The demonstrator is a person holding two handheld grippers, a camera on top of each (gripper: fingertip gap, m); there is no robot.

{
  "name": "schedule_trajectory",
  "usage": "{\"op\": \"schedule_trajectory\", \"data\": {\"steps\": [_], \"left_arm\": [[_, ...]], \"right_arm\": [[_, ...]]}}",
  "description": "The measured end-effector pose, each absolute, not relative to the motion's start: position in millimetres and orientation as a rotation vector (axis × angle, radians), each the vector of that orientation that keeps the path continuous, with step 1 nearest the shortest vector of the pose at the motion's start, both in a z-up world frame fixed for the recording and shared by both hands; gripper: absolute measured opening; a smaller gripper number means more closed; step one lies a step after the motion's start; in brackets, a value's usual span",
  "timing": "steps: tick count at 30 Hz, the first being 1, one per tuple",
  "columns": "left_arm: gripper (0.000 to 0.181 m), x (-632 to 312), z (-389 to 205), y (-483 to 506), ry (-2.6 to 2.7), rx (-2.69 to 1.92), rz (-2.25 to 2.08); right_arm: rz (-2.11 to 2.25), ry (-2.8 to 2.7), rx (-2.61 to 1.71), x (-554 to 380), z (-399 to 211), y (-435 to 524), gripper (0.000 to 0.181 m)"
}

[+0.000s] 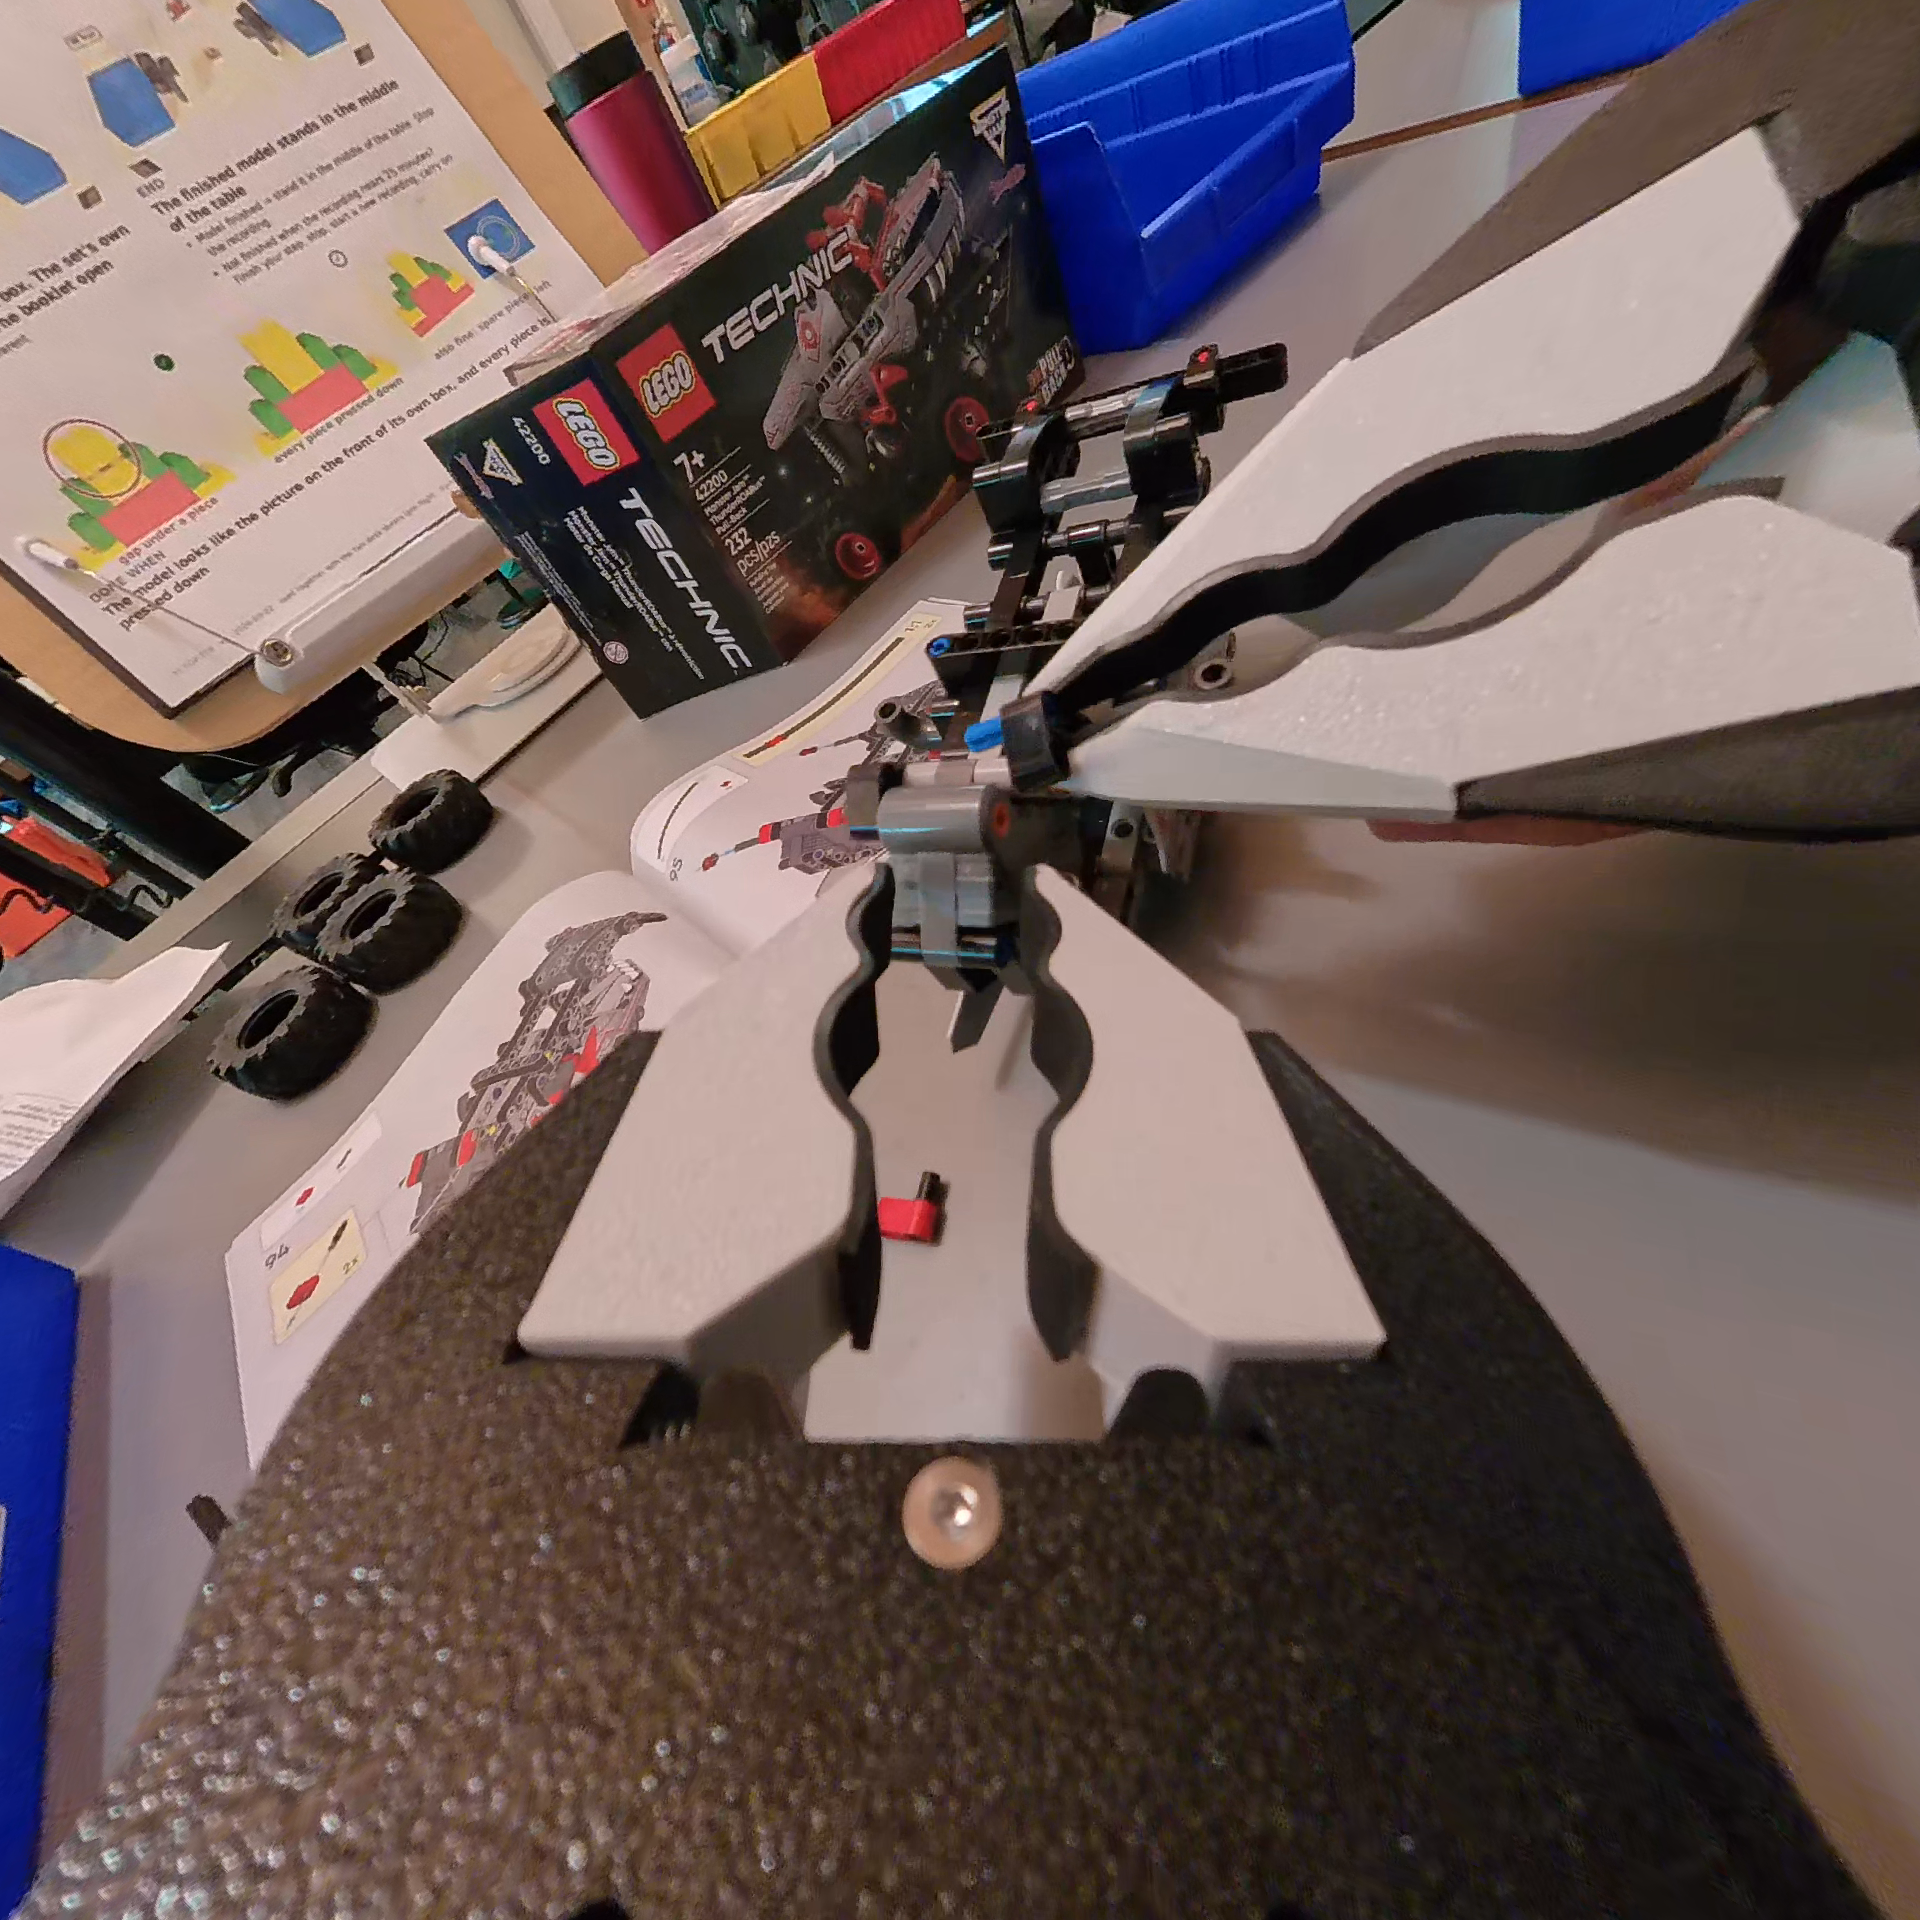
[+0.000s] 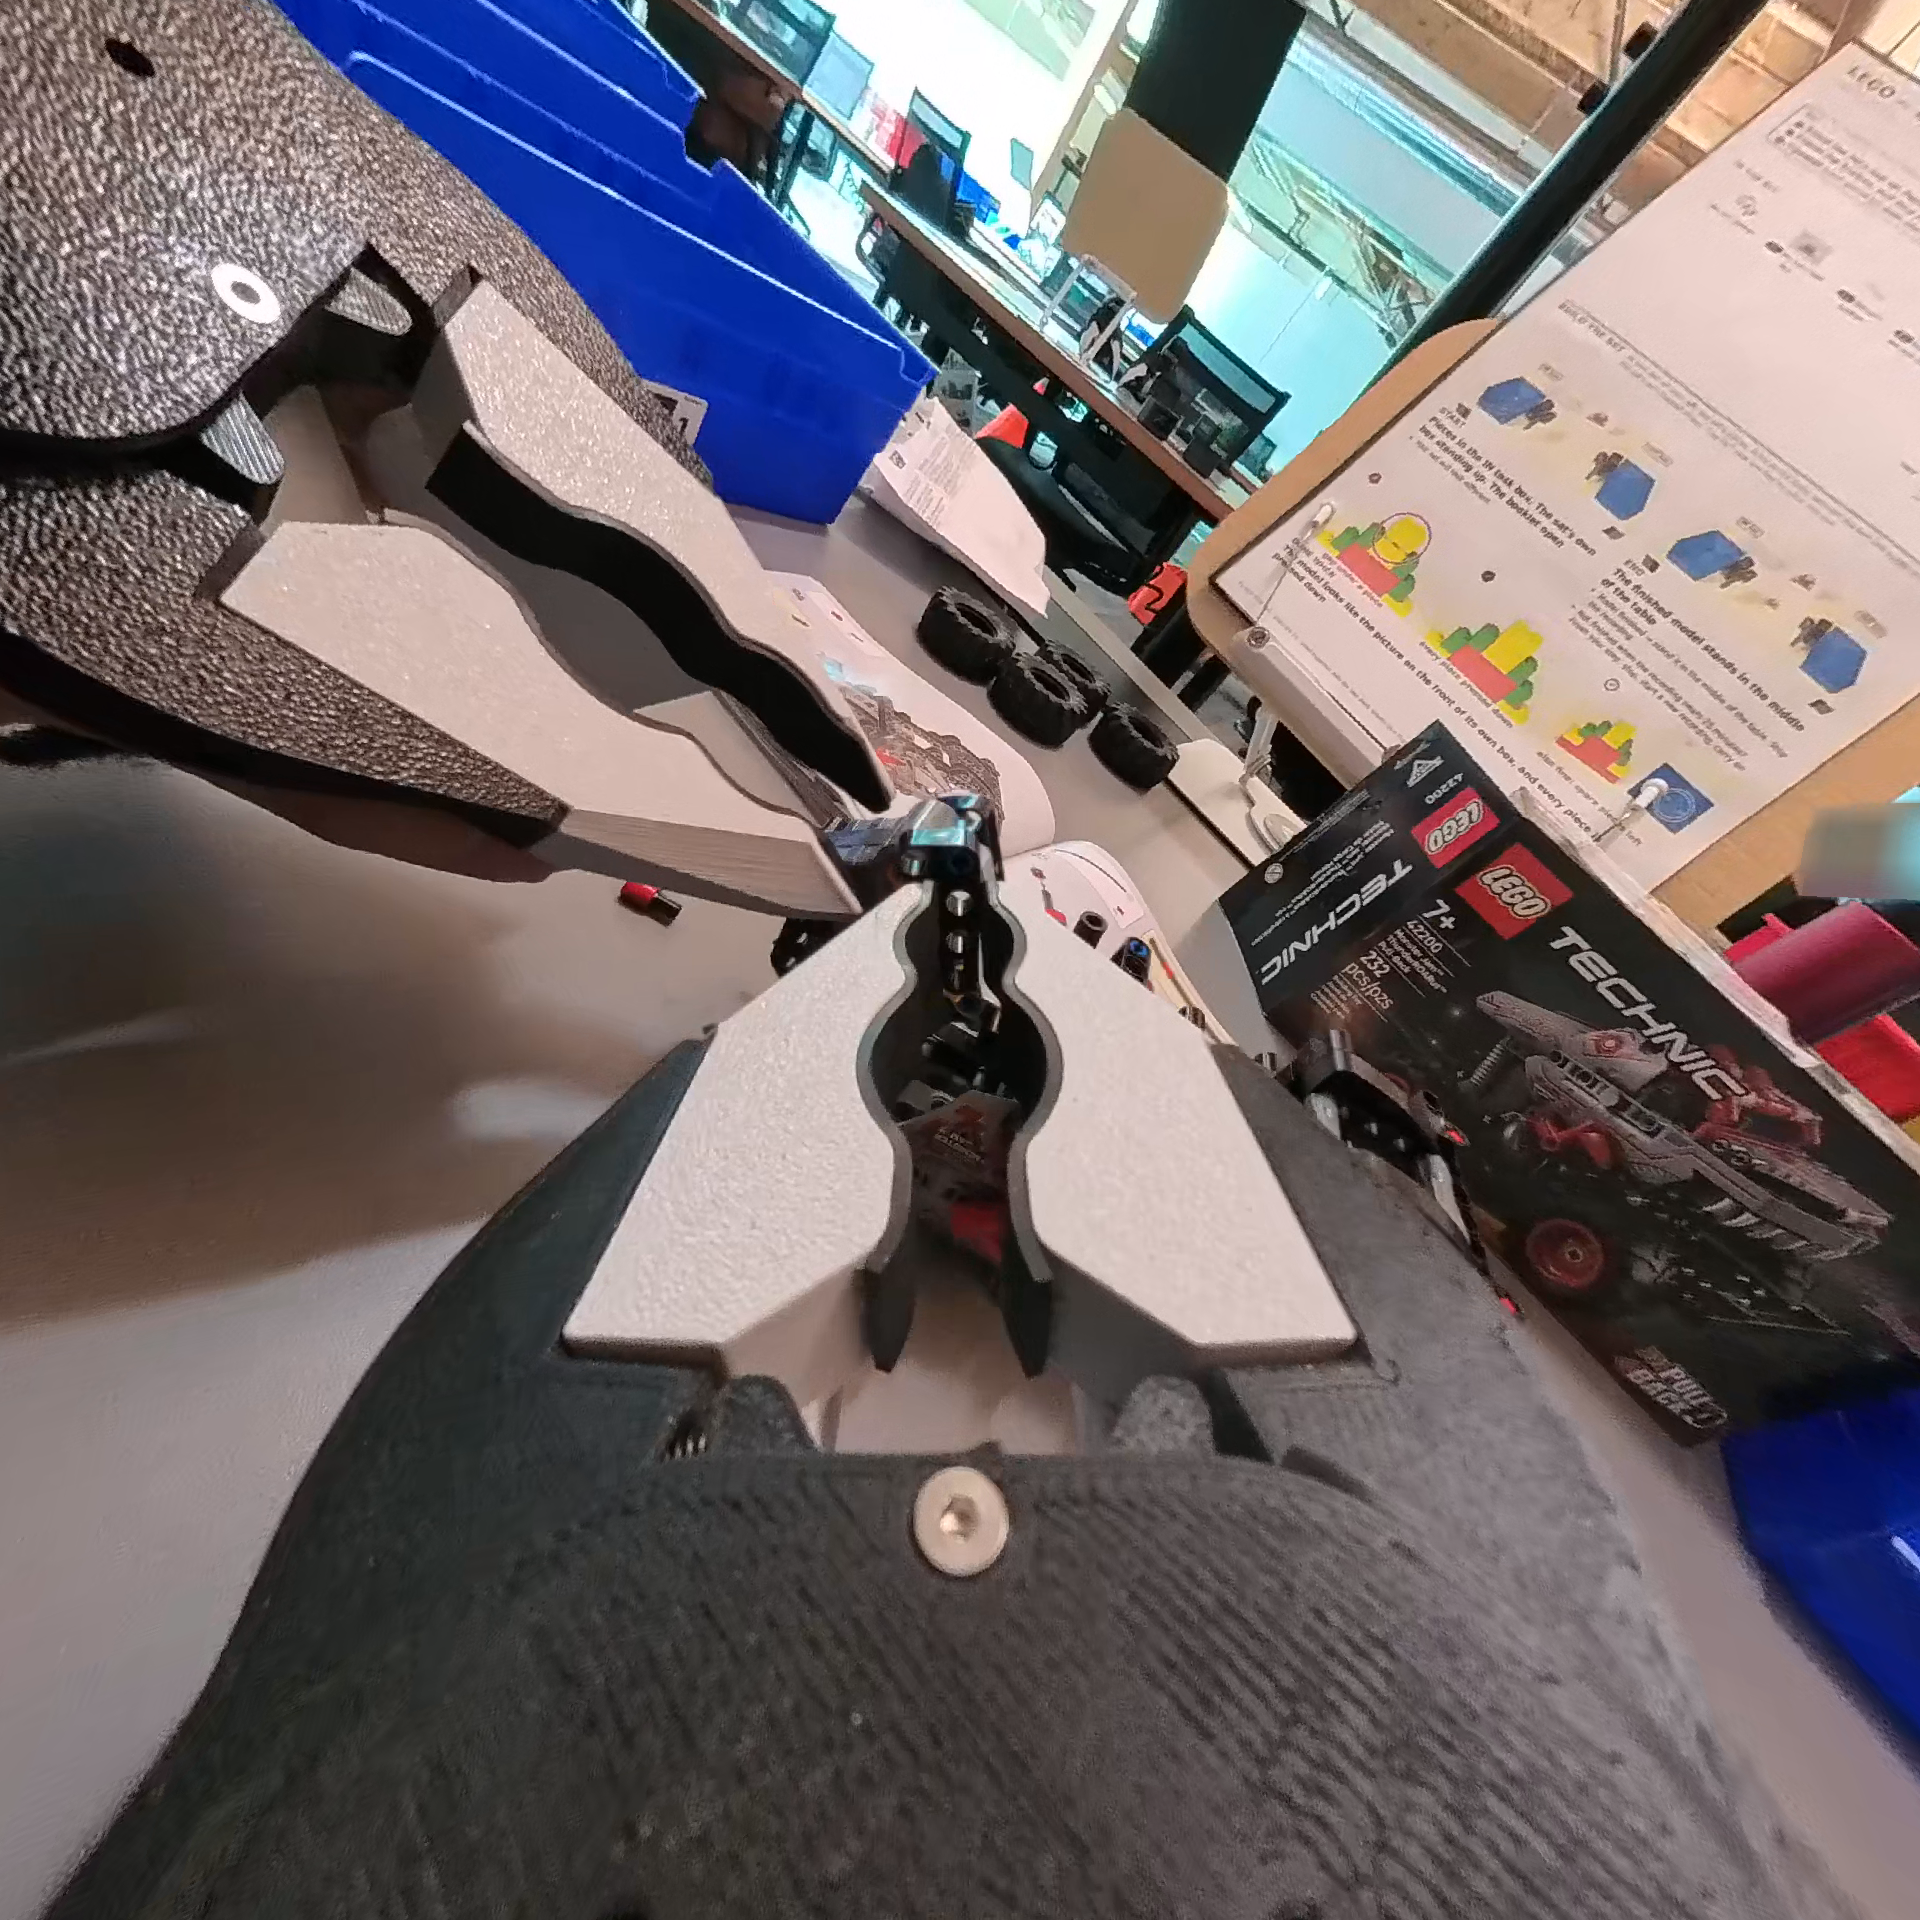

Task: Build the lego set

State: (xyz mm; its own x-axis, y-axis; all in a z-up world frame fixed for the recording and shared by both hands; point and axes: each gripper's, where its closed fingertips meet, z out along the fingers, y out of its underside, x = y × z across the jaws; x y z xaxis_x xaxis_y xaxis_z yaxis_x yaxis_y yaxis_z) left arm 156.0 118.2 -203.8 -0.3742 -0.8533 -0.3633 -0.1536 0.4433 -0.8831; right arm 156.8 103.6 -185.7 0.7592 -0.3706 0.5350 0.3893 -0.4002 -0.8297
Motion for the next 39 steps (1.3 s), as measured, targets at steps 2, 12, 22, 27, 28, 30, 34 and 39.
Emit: {"op": "schedule_trajectory", "data": {"steps": [2, 12, 22, 27, 28, 30, 34, 39], "left_arm": [[0.021, 155.8, -203.3, 118.7, 1.804, -0.859, -0.984], [0.018, 126.3, -174.3, 94.8, 1.909, -0.727, -1.236], [0.021, 99.0, -166.6, 85.4, 1.962, -0.798, -1.471], [0.033, 91.8, -159.2, 92.1, 1.946, -0.855, -1.476], [0.033, 90.2, -158.4, 93.2, 1.942, -0.853, -1.472], [0.031, 86.8, -160.9, 93.2, 1.955, -0.846, -1.473], [0.024, 81.3, -166.5, 99.3, 1.968, -0.894, -1.504], [0.019, 75.7, -169.6, 113.5, 1.944, -0.925, -1.547]], "right_arm": [[-0.843, -0.021, -1.815, 157.1, -186.1, 103.2, 0.005], [-0.985, -0.058, -1.804, 142.3, -181.3, 91.7, 0.005], [-1.161, -0.133, -1.778, 116.4, -176.2, 95.8, 0.005], [-1.187, -0.165, -1.721, 104.8, -167.0, 97.7, 0.005], [-1.188, -0.174, -1.714, 102.4, -165.9, 98.8, 0.005], [-1.17, -0.226, -1.698, 94.6, -166.1, 104.5, 0.006], [-1.162, -0.258, -1.711, 88.5, -171.3, 112.1, 0.005], [-1.147, -0.271, -1.711, 85.8, -171.8, 119.3, 0.005]]}}
